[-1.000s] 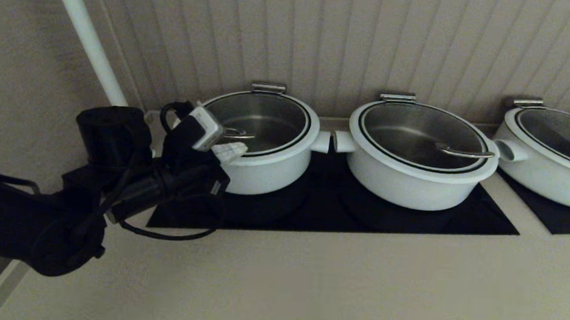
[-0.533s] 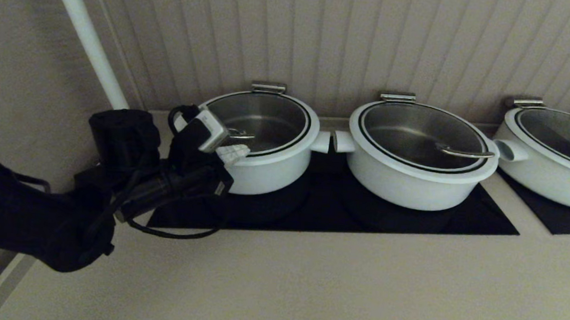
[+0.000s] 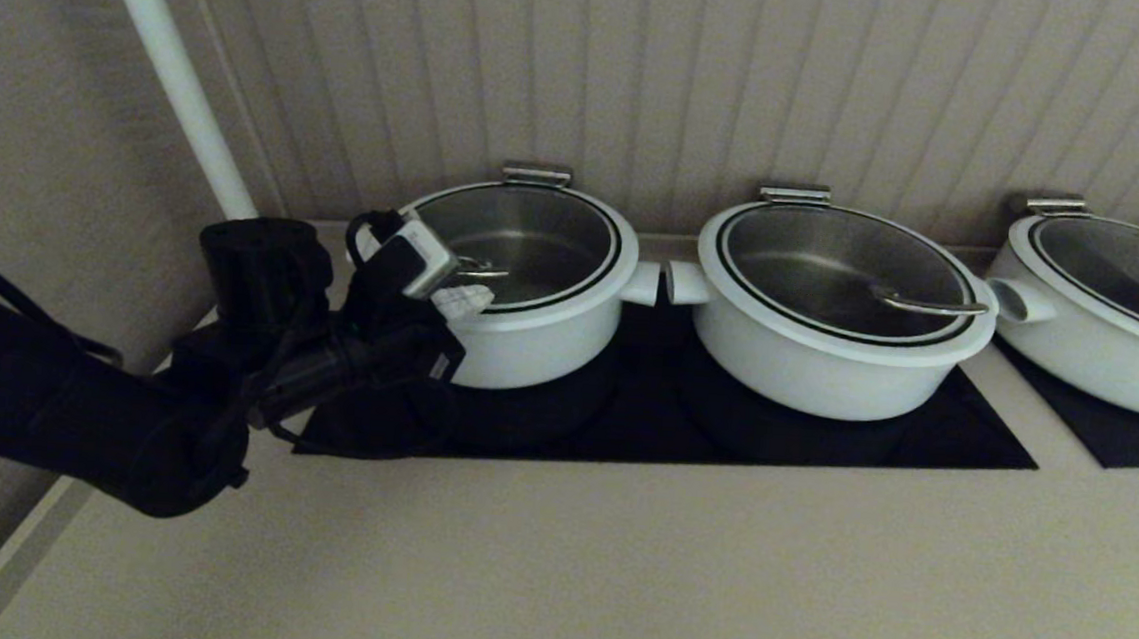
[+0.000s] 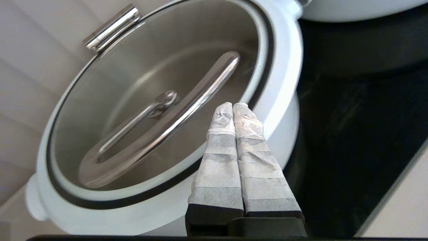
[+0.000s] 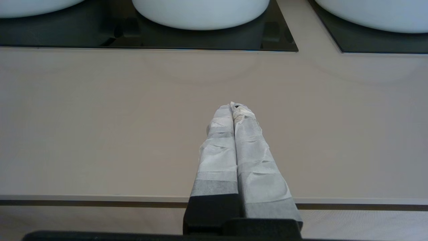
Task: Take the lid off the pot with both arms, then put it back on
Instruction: Open the food pot lid a small opening with the left arm
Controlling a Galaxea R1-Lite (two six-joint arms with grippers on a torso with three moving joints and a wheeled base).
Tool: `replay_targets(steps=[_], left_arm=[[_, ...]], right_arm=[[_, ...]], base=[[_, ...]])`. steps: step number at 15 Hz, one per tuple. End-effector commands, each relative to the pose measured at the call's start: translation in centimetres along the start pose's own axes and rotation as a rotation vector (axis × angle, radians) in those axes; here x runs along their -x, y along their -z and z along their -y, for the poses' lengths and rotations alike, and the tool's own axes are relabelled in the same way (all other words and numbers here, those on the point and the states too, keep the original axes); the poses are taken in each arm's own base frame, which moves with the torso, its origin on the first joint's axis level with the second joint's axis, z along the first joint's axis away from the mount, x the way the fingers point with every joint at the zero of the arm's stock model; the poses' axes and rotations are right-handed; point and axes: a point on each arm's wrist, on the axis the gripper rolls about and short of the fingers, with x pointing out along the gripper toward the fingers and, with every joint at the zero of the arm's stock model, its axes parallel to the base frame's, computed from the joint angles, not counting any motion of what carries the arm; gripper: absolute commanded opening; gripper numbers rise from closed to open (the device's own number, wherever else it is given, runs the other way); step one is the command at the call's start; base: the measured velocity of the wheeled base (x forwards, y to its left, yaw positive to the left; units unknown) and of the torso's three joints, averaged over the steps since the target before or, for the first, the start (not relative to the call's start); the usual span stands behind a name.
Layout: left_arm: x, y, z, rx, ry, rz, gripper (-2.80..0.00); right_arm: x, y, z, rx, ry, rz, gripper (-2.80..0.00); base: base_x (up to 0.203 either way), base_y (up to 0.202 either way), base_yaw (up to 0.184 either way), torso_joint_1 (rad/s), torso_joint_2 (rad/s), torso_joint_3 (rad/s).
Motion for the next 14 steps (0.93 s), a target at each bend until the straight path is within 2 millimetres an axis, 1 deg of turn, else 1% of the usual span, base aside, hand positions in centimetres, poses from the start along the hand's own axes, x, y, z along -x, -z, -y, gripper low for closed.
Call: replay_targets(steps=[1,7,9,14], left_arm=[[-0.3,0.1,-0.7,-0.012,-0.019,0.006,-2.80],[-0.5,-0.1,-2.3,-0.038,-0.069,0.021,-2.80],[-0.6,-0.3,-2.9,-0.056,-0.087,0.032,-2.80],[-0.8,-1.4,-3.7,-0.076,-0.111,0.066,-2.80]], right_arm=[[0.0,0.0,0.0,0.000,-0.002,-0.001,-2.80],[0.0,0.0,0.0,0.000,-0.002,-0.001,-2.80],[0.0,0.0,0.0,0.000,-0.001,-0.001,-2.80],[0.0,0.0,0.0,0.000,-0.001,-0.001,-2.80]], base=[[0.000,0.000,0.000,0.000,0.00,0.000],[0.000,0.000,0.000,0.000,0.00,0.000],[0.000,0.000,0.000,0.000,0.00,0.000],[0.000,0.000,0.000,0.000,0.00,0.000]])
